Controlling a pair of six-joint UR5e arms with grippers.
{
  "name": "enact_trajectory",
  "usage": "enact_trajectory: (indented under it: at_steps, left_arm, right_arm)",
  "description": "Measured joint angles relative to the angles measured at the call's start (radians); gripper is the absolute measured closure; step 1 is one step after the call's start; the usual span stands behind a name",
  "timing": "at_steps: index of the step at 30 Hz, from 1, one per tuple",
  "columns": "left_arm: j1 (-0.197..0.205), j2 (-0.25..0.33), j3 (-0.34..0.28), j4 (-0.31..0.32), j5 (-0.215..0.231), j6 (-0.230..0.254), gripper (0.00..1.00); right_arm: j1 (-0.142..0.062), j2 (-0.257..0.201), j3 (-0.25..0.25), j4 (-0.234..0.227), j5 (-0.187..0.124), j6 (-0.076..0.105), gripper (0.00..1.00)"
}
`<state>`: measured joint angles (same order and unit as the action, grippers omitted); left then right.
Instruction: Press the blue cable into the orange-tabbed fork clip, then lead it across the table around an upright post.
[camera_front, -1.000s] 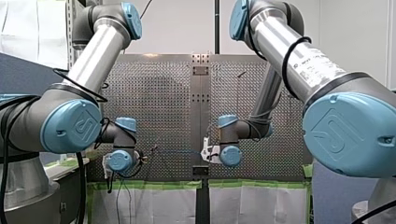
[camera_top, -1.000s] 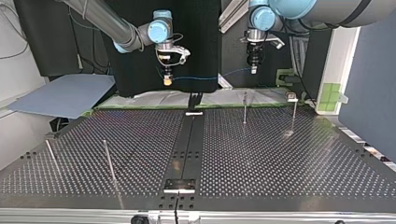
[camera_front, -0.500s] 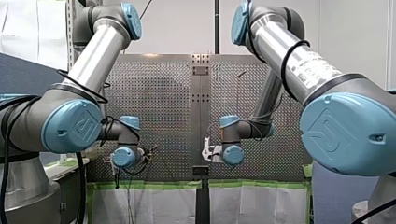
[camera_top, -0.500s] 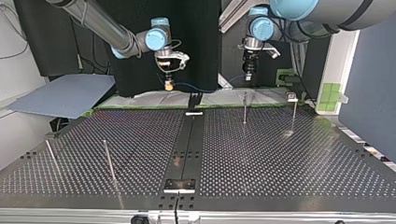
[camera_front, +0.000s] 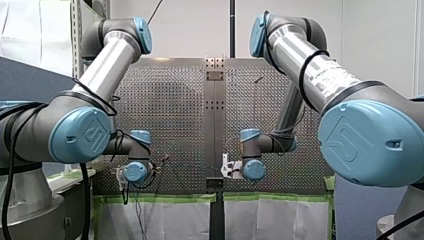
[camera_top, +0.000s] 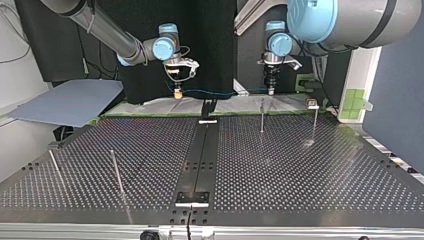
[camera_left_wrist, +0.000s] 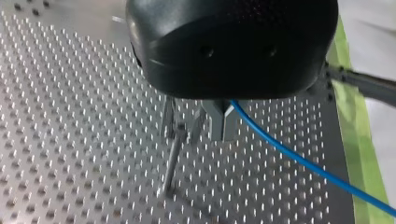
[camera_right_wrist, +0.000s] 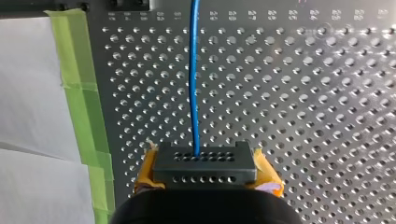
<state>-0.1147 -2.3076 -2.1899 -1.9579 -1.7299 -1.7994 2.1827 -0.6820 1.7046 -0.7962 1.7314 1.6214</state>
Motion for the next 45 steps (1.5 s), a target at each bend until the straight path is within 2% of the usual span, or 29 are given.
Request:
enact_trajectory:
  at_steps: [3, 7, 10, 21, 25, 34, 45]
  left_arm:
    - [0.026, -0.007, 0.001, 0.023, 0.008, -0.009, 0.99]
    - [0.058, -0.009, 0.001, 0.047, 0.041, -0.001, 0.99]
    - [0.066, -0.009, 0.001, 0.046, 0.065, 0.012, 0.96]
    - [0.069, -0.009, 0.025, 0.023, 0.112, 0.016, 0.96]
    - [0.07, -0.011, 0.044, 0.005, 0.123, 0.003, 0.96]
    - [0.07, -0.017, 0.072, -0.011, 0.125, -0.043, 0.96]
    - [0.071, -0.042, 0.091, -0.019, 0.125, -0.048, 0.96]
  right_arm:
    - [0.0, 0.012, -0.013, 0.005, -0.004, -0.014, 1.0]
    - [-0.001, 0.025, -0.034, 0.013, -0.006, -0.035, 1.0]
    - [-0.002, 0.029, -0.047, 0.023, -0.007, -0.04, 1.0]
    - [-0.009, 0.035, -0.068, 0.036, -0.007, -0.043, 1.0]
    - [-0.01, 0.041, -0.072, 0.037, -0.006, -0.043, 1.0]
    - [-0.01, 0.06, -0.088, 0.041, -0.007, -0.043, 1.0]
    - [-0.01, 0.071, -0.096, 0.044, -0.007, -0.043, 1.0]
